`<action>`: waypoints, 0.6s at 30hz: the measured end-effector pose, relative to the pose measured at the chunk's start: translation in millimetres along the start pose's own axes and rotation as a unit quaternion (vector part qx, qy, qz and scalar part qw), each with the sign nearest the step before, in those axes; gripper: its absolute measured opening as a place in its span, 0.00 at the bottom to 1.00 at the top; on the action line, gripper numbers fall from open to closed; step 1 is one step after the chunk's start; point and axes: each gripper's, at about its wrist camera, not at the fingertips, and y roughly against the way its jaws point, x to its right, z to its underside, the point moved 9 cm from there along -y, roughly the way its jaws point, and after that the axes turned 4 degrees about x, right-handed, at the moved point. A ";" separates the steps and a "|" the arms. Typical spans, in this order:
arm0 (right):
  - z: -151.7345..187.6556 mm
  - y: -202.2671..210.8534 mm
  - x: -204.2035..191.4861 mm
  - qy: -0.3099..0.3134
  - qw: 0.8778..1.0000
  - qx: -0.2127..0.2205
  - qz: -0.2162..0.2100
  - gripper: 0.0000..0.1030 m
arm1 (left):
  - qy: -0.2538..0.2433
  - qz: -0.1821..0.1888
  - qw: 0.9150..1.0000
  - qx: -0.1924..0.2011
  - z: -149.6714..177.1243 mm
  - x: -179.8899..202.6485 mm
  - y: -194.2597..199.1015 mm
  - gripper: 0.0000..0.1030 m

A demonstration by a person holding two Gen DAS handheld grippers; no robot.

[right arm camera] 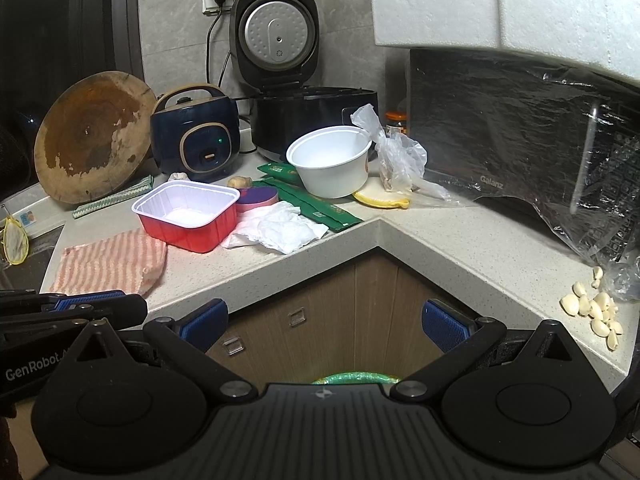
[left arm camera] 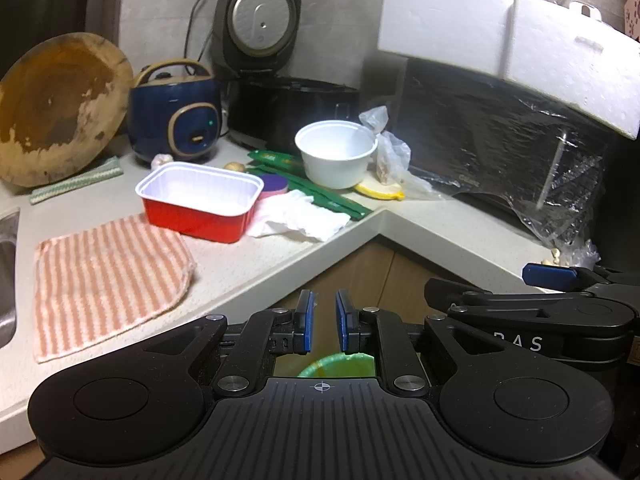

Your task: Collect trash

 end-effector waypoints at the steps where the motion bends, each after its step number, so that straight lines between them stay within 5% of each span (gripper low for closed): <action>1: -0.9 -0.3 -0.7 0.001 1.000 -0.001 0.000 1.00 | 0.001 0.000 1.000 0.000 0.0 -0.8 0.3 0.15; 18: -1.8 4.9 -12.3 0.010 1.000 -0.004 -0.002 1.00 | 0.016 -0.001 1.000 -0.004 1.1 -10.0 4.0 0.15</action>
